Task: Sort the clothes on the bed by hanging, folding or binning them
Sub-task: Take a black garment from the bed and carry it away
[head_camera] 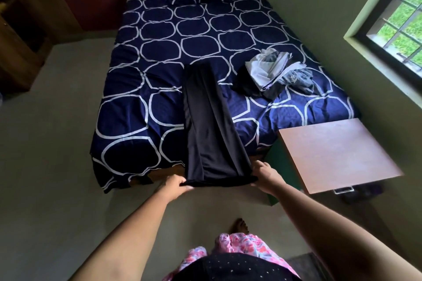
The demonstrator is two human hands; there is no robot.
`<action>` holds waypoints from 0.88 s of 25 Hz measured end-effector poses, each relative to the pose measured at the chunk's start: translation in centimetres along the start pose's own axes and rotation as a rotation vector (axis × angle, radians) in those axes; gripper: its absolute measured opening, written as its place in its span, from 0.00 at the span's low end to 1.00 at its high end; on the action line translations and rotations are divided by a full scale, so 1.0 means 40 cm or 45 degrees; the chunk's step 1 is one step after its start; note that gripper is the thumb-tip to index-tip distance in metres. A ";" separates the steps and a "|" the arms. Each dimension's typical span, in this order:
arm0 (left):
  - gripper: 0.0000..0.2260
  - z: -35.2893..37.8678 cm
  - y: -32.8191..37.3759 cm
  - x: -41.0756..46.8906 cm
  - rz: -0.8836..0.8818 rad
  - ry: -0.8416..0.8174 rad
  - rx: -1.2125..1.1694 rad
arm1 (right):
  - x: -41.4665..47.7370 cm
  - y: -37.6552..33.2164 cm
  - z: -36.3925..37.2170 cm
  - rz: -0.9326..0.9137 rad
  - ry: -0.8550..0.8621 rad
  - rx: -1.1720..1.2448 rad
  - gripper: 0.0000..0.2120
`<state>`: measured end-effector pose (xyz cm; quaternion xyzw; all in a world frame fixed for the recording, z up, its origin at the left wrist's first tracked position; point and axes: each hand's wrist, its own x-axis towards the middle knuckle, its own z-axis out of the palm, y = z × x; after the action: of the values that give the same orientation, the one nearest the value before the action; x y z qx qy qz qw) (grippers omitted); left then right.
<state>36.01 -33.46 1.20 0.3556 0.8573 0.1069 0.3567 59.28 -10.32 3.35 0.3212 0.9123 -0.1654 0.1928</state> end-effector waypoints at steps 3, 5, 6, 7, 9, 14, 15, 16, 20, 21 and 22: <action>0.11 0.041 -0.012 -0.030 -0.079 -0.506 -0.241 | -0.038 -0.028 0.018 -0.046 -0.412 -0.245 0.22; 0.11 0.047 -0.014 -0.048 -0.179 -0.772 -0.299 | -0.059 -0.041 0.017 -0.089 -0.666 -0.271 0.21; 0.12 0.041 -0.012 -0.052 -0.188 -0.849 -0.228 | -0.063 -0.044 0.011 -0.095 -0.738 -0.253 0.20; 0.12 0.032 -0.011 -0.051 -0.165 -0.863 -0.133 | -0.067 -0.045 -0.001 -0.091 -0.773 -0.222 0.20; 0.13 0.003 -0.007 -0.034 -0.041 -0.643 0.009 | -0.059 -0.043 -0.041 -0.043 -0.710 -0.107 0.19; 0.13 -0.103 0.016 0.054 0.027 0.175 -0.498 | 0.031 -0.026 -0.187 0.012 -0.118 0.171 0.16; 0.12 -0.134 0.039 0.068 0.017 0.248 -0.584 | 0.056 -0.028 -0.217 0.021 -0.024 0.216 0.15; 0.11 -0.170 0.066 0.085 0.010 0.312 -0.654 | 0.086 -0.030 -0.244 0.037 0.061 0.278 0.15; 0.13 -0.280 0.136 0.200 0.012 0.486 -0.721 | 0.219 -0.025 -0.342 0.127 0.330 0.473 0.12; 0.16 -0.303 0.151 0.231 0.004 0.518 -0.710 | 0.254 -0.020 -0.364 0.145 0.362 0.519 0.11; 0.17 -0.322 0.166 0.258 -0.018 0.537 -0.724 | 0.288 -0.016 -0.385 0.160 0.372 0.567 0.10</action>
<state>25.60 -20.66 7.88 0.2063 0.8505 0.4099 0.2571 46.81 1.79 11.57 0.4321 0.8499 -0.3016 -0.0065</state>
